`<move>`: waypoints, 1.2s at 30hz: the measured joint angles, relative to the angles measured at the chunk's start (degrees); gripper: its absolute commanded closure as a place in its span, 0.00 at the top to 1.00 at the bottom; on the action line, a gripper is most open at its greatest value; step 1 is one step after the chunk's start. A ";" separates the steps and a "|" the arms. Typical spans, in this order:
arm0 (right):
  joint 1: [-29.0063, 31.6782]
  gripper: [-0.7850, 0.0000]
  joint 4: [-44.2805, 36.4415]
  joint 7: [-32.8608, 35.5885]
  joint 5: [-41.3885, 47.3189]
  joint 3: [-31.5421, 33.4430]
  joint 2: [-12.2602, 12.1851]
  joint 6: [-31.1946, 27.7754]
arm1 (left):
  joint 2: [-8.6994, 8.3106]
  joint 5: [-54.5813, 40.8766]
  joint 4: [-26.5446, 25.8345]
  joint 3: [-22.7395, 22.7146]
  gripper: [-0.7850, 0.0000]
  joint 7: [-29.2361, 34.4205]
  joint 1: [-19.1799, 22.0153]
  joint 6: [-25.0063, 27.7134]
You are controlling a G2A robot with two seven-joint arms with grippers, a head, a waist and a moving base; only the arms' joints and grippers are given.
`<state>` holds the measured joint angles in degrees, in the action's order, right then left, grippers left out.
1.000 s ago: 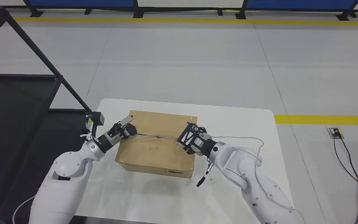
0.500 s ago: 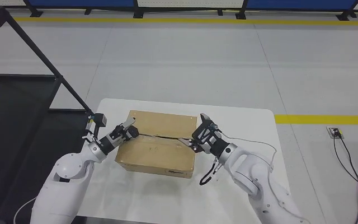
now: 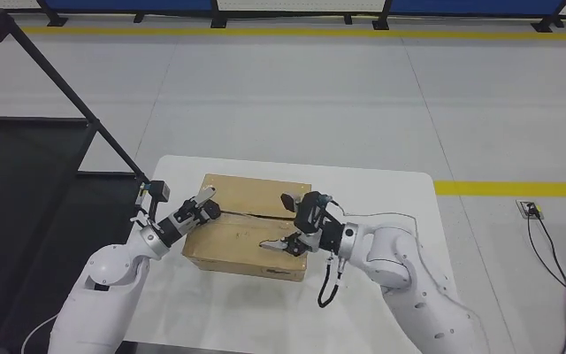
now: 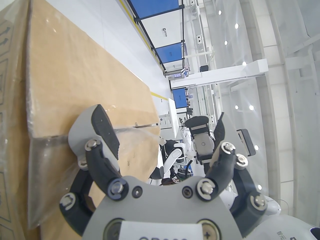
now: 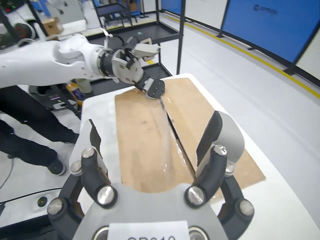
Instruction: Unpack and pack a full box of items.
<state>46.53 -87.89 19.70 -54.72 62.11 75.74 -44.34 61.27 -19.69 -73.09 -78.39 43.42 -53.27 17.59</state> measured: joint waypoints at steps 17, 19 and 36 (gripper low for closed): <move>-5.89 0.00 2.84 18.31 1.74 -9.04 0.81 4.45 | 0.03 -0.05 -0.55 -0.18 1.00 -0.13 -0.29 -0.01; -6.27 0.00 3.14 20.00 1.75 -9.42 1.06 8.83 | 0.04 -0.14 -0.51 -0.21 1.00 -0.08 -0.29 0.03; -9.44 0.00 9.80 22.39 11.23 -8.84 3.21 32.76 | 0.13 -0.34 0.25 -0.15 1.00 0.19 0.10 0.30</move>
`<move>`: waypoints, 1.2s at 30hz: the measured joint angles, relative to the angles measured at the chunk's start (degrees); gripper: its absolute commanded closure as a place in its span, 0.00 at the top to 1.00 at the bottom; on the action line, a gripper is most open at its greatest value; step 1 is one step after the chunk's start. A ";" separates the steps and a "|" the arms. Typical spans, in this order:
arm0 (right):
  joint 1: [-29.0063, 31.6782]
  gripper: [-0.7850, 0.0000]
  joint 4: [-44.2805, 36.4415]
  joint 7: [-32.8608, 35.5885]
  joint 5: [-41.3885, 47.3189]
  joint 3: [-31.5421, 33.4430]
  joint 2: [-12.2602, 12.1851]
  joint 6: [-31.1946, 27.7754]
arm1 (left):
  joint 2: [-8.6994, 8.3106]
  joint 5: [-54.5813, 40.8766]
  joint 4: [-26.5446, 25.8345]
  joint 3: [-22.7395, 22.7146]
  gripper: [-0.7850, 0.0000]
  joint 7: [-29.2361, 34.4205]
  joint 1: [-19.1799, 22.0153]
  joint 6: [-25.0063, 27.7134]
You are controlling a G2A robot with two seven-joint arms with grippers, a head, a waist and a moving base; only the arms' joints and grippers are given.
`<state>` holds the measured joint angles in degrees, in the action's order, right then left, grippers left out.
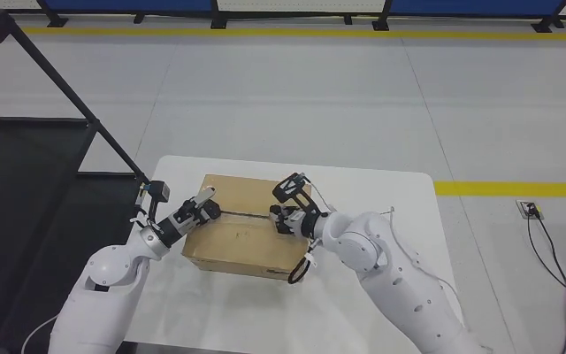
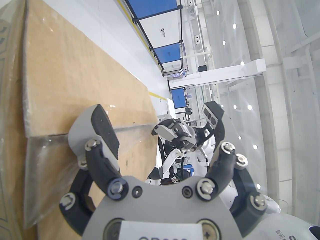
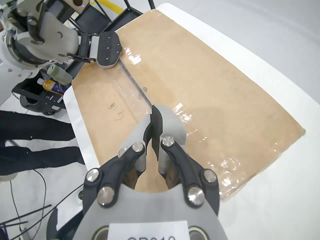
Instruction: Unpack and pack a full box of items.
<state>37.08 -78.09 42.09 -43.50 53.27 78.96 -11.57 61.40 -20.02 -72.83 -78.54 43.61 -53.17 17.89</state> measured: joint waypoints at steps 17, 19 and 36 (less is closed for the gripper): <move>-0.11 0.00 1.75 0.37 7.57 1.41 0.58 2.29 | -0.15 -0.60 0.46 -1.08 1.00 0.44 -0.25 0.46; -1.00 0.00 3.29 2.17 11.35 1.85 0.87 3.23 | -0.28 -0.96 0.78 -1.77 1.00 0.56 -0.58 0.70; -8.34 0.00 14.28 5.94 20.49 -1.68 3.45 9.11 | -1.68 -3.25 4.89 -8.80 1.00 1.95 -4.17 2.52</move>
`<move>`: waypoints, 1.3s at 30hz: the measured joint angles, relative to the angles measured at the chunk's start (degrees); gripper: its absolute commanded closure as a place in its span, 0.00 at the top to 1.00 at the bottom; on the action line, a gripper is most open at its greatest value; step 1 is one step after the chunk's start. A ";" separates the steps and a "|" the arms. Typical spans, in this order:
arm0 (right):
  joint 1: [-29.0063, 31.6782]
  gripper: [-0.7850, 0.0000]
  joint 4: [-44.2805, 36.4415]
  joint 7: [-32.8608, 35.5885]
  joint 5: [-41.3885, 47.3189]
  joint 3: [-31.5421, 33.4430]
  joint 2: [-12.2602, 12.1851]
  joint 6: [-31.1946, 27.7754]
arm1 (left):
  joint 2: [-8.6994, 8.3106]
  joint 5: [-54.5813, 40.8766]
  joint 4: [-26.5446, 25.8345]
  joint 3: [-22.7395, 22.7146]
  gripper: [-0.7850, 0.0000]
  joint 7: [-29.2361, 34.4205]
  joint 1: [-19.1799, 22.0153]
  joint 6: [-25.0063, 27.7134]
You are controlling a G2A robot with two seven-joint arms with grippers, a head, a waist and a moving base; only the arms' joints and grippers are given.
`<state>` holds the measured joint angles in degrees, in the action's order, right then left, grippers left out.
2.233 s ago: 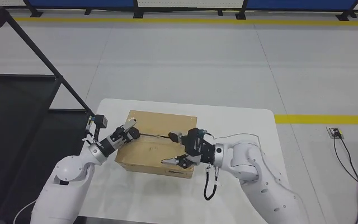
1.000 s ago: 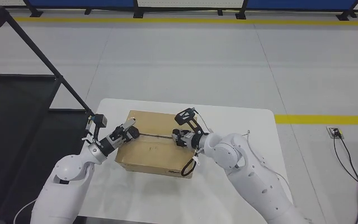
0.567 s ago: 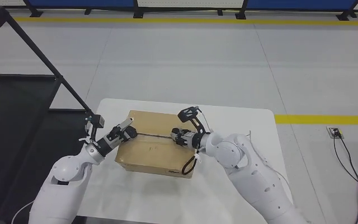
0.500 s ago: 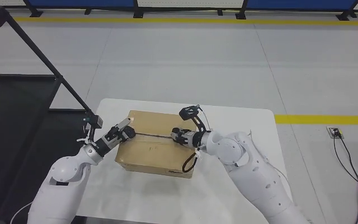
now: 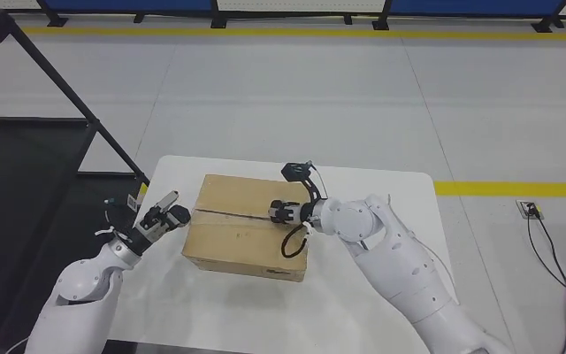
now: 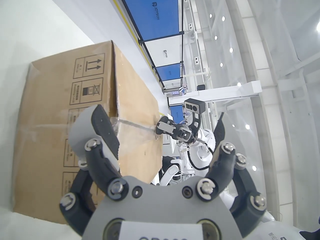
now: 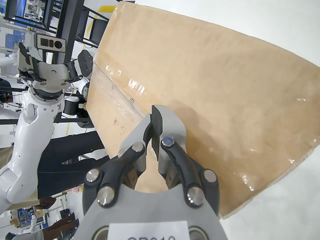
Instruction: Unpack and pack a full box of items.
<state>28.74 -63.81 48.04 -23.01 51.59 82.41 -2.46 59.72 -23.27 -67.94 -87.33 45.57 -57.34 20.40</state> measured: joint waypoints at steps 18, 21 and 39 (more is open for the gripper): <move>-2.83 0.00 2.49 -3.71 3.10 -3.19 2.41 -1.79 | -0.08 0.32 -0.35 -0.39 1.00 -2.12 -3.36 1.74; -2.78 0.00 1.83 -4.40 2.94 -3.99 2.80 -2.50 | 0.02 0.28 -1.04 0.21 1.00 -2.01 -3.85 1.82; -11.43 0.00 17.24 -4.80 11.07 -12.68 9.96 -9.22 | 0.30 -0.79 -4.02 1.61 1.00 -1.26 -6.43 2.14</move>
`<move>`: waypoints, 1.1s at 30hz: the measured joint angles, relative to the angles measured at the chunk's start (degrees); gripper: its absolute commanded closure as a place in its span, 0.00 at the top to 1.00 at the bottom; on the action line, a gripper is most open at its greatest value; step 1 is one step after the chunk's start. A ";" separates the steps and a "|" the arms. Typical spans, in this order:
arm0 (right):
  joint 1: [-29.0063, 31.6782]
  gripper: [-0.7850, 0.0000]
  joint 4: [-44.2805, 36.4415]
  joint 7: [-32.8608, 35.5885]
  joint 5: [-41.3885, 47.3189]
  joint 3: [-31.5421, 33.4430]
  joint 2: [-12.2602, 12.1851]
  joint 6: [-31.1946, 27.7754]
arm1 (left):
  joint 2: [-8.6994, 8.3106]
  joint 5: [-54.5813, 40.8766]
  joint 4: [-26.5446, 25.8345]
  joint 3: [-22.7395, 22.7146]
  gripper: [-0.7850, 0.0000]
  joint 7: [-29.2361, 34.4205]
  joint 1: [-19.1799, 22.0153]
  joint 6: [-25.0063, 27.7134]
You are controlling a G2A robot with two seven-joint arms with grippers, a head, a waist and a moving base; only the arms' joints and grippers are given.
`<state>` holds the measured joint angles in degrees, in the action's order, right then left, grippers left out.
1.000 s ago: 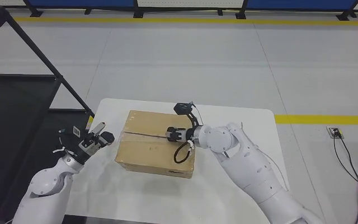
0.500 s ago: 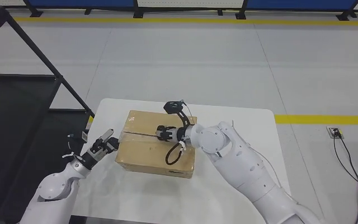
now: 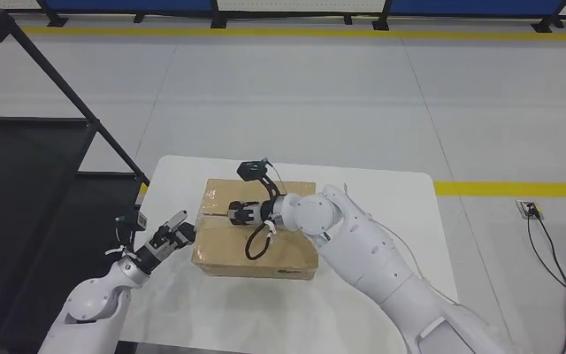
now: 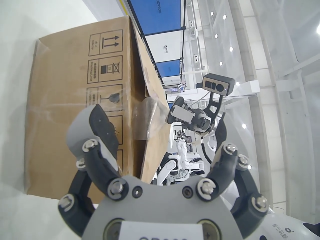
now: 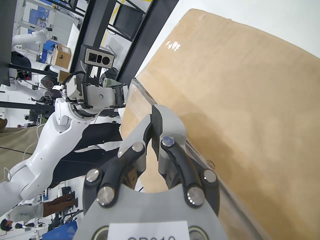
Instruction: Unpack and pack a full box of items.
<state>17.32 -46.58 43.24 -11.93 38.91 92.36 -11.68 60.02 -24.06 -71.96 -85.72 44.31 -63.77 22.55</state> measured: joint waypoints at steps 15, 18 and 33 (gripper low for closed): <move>-5.17 0.00 13.81 0.08 4.43 -4.57 6.76 -5.35 | -0.10 -1.31 -0.48 -0.98 1.00 0.57 -0.74 0.40; -5.59 0.00 15.54 0.58 4.60 -4.65 7.39 -6.53 | -0.25 -2.10 -0.21 -2.00 1.00 0.71 -0.69 0.25; -5.96 0.00 17.46 2.14 1.66 -3.35 7.50 -5.79 | -0.36 -3.32 1.22 -2.60 1.00 1.73 1.32 -0.60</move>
<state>11.36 -29.12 45.38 -10.27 35.56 99.86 -17.47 59.66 -27.38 -70.74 -88.32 46.04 -62.44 21.95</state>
